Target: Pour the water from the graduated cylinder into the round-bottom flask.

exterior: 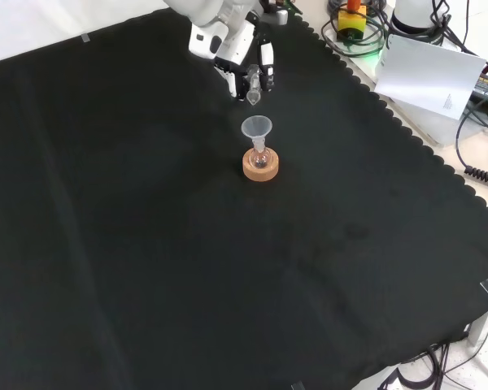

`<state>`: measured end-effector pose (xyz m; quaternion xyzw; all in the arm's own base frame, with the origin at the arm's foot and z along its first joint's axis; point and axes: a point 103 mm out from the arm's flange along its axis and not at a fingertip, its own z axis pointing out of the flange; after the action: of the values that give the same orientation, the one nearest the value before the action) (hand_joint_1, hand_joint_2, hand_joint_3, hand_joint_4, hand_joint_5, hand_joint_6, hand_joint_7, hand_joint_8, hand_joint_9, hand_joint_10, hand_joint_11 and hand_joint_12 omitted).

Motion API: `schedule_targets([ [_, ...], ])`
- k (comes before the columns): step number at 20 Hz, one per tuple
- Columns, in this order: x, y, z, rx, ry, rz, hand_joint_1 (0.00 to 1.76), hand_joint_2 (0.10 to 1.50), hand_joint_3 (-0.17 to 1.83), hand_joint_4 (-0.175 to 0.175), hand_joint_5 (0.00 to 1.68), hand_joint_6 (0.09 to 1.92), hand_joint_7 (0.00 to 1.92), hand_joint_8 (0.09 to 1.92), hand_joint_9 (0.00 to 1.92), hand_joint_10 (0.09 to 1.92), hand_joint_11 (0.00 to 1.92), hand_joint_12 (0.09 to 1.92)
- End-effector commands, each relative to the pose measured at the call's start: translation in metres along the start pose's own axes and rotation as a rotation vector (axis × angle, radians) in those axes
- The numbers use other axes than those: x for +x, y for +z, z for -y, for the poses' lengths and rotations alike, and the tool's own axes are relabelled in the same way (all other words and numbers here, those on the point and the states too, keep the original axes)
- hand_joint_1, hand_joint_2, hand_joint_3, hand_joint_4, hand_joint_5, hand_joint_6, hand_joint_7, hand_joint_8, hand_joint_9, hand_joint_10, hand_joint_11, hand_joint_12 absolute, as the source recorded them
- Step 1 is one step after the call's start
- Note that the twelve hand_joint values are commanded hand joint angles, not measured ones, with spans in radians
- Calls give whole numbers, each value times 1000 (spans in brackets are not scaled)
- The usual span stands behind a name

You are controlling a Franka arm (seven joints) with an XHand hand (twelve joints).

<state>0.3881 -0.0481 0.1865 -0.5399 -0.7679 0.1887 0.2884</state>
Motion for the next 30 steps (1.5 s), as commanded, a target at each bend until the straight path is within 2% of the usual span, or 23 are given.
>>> schedule_targets([
  [1, 9, -1, -2, 86, 12, 53, 1111, 1108, -4, -35, 1011, 964, 1301, 314, 1481, 87, 1358, 737],
  [6, 14, -2, -3, 143, 37, 97, 1113, 1107, -4, -37, 1013, 961, 1307, 312, 1487, 87, 1356, 734],
  [19, 31, -10, -9, 247, 82, 206, 1116, 1106, -4, -44, 1016, 956, 1317, 304, 1497, 87, 1360, 731],
  [25, 38, -16, -10, 280, 89, 233, 1117, 1106, -4, -45, 1016, 955, 1320, 302, 1500, 87, 1363, 731],
  [30, 40, -20, -11, 331, 110, 257, 1118, 1105, -4, -46, 1017, 954, 1324, 301, 1503, 87, 1365, 730],
])
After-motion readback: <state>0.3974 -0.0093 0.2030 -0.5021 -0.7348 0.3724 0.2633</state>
